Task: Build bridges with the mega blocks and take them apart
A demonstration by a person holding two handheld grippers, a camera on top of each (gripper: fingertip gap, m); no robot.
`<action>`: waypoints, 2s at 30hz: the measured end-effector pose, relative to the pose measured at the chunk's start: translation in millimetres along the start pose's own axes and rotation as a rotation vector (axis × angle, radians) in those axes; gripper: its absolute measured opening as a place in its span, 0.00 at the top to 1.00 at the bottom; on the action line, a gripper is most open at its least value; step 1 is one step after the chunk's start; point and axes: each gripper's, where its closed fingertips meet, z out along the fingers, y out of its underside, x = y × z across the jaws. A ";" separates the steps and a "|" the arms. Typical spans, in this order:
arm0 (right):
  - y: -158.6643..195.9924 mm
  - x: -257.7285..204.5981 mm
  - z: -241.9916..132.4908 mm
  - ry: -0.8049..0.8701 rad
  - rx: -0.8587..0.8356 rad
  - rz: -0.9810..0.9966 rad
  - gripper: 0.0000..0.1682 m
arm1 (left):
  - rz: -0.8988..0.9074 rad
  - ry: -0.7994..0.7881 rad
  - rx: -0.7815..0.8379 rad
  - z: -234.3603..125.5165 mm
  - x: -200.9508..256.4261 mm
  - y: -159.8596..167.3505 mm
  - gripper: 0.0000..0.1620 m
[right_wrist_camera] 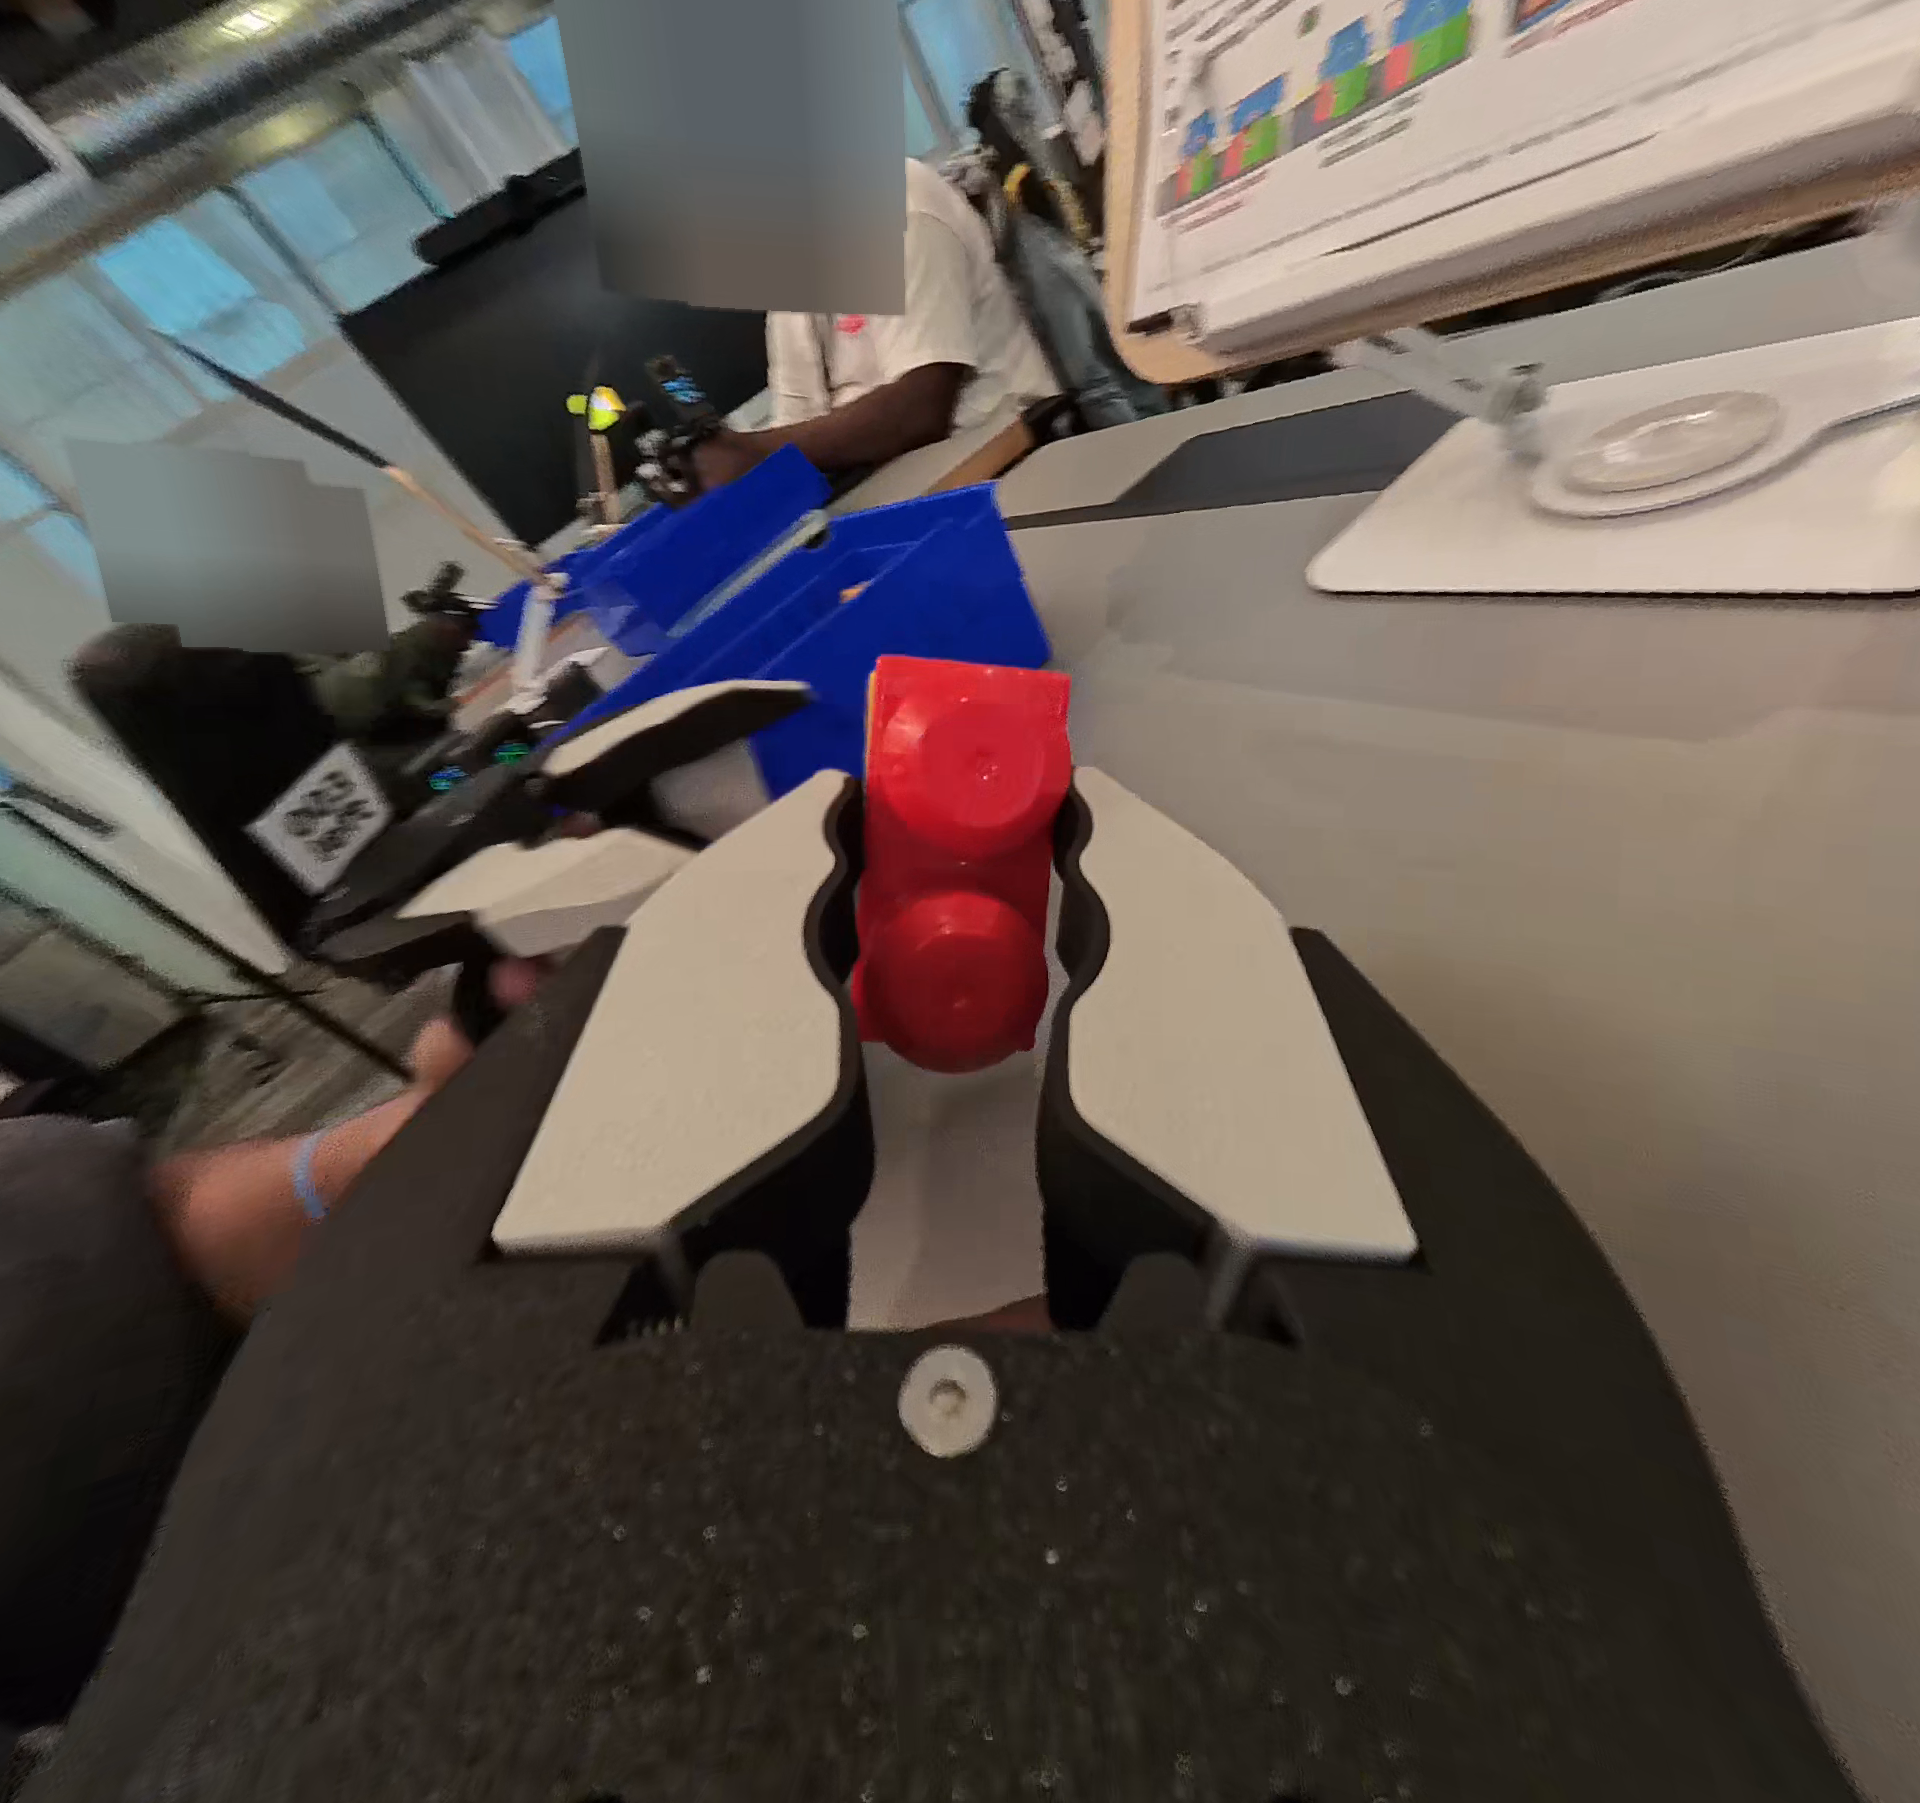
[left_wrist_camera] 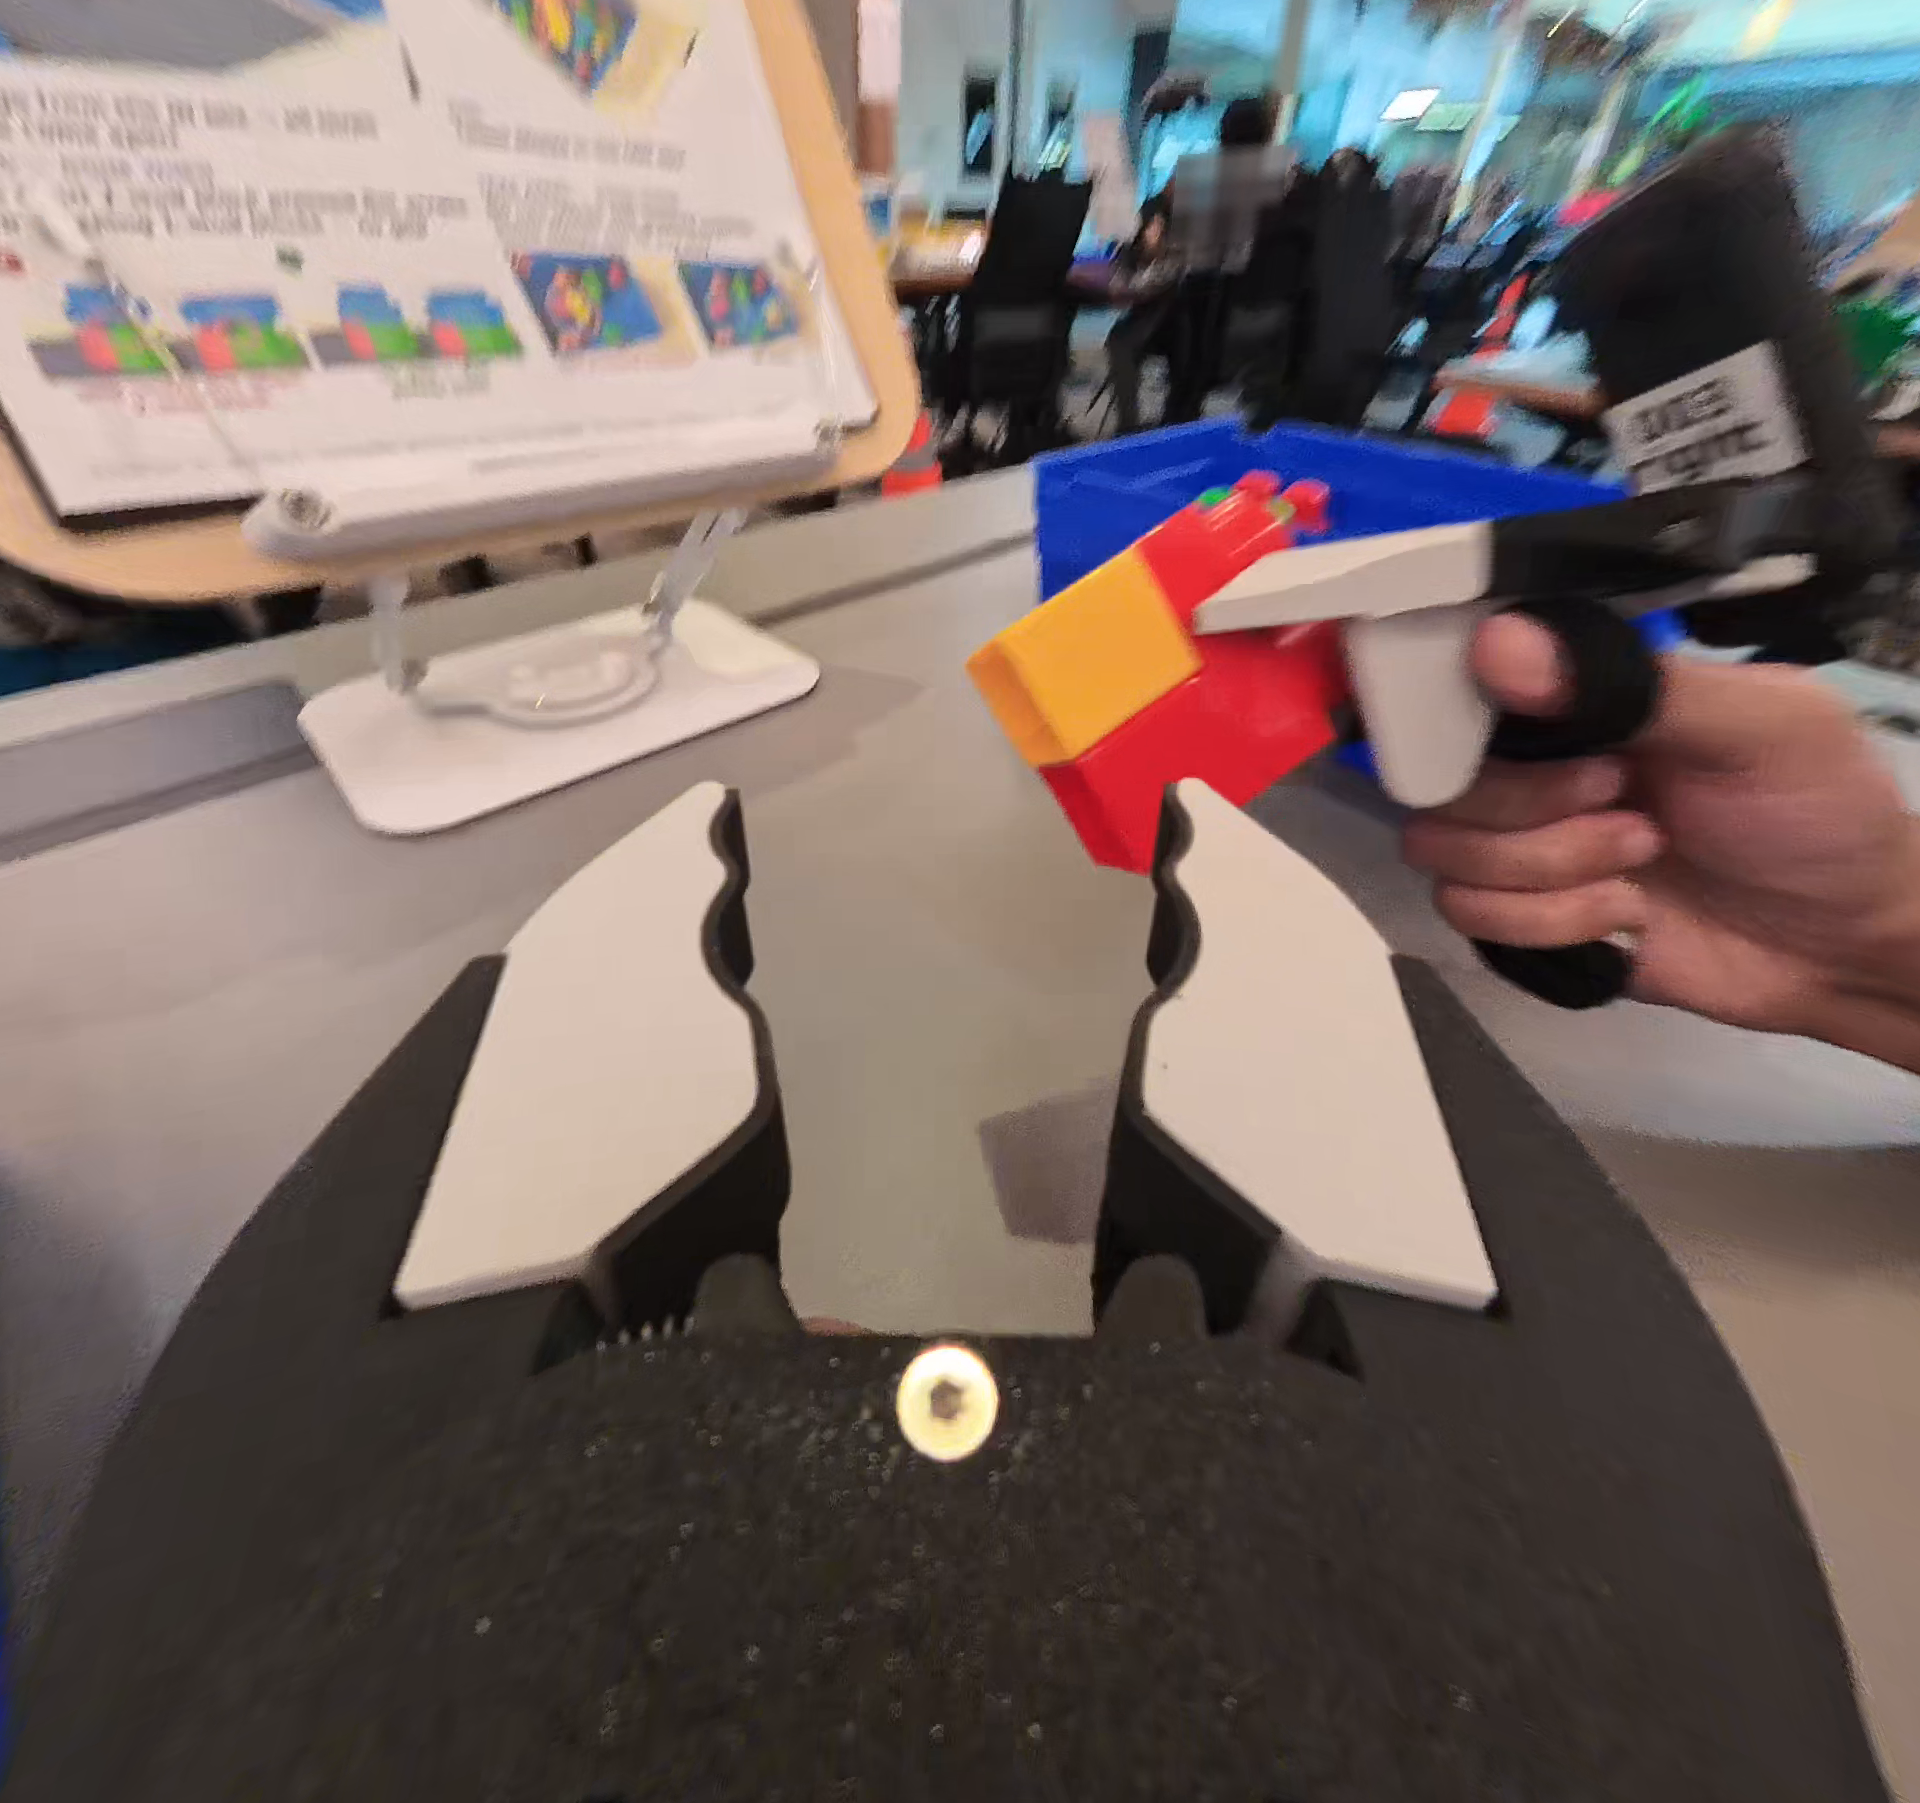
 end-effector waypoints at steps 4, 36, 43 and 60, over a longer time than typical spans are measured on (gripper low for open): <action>-5.9 15.3 -11.2 0.157 -0.017 -0.090 0.79 | 0.010 -0.092 0.071 -14.7 -9.1 -5.8 0.57; -42.0 262.7 -243.7 1.173 -0.816 -0.047 0.79 | -0.081 -0.043 -0.004 -8.1 -18.7 10.6 0.62; -48.2 268.6 -248.0 1.224 -0.733 -0.066 0.71 | -0.084 -0.037 -0.027 -6.5 -18.1 15.1 0.62; 48.9 -20.7 -10.9 0.200 -0.222 -0.294 0.66 | -0.088 -0.062 -0.063 -3.2 -24.5 24.4 0.60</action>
